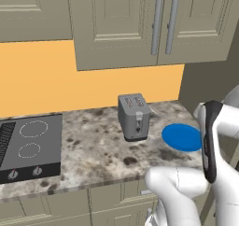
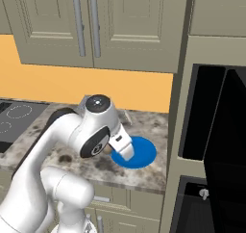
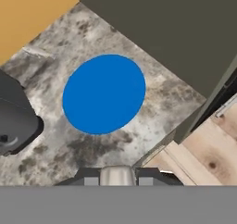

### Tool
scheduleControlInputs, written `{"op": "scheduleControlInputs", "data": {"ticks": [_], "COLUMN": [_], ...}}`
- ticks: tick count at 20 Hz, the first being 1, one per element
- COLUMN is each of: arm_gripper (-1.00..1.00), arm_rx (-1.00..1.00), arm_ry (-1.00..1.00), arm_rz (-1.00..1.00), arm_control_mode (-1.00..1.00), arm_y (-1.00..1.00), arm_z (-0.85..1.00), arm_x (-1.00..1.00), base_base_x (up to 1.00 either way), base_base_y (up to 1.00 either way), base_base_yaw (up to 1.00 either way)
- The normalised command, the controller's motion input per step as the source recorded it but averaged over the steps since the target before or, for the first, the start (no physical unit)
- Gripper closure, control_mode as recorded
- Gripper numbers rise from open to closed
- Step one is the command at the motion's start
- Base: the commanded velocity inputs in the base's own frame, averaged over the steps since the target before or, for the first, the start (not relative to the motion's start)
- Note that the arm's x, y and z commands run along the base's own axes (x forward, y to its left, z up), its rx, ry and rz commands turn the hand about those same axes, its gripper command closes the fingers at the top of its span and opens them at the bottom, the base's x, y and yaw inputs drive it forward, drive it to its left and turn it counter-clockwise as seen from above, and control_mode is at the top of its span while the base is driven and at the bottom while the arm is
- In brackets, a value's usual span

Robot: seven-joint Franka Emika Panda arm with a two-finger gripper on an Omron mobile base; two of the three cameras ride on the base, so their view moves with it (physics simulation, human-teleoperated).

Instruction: Pick the mushroom from the counter and place it in the microwave. Then turn on the microwave.

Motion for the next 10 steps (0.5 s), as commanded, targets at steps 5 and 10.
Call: {"op": "scheduleControlInputs", "data": {"ticks": [5,10], "arm_gripper": [1.0,1.0], "arm_rx": [-0.17,-0.14], "arm_ry": [0.0,0.0], "arm_rz": [0.16,0.18], "arm_control_mode": [-1.0,-1.0], "arm_y": [0.16,0.11], "arm_z": [0.35,0.37], "arm_x": [-0.26,-0.3], "base_base_x": [0.0,0.0], "base_base_y": [0.0,0.0], "base_base_yaw": [0.0,0.0]}}
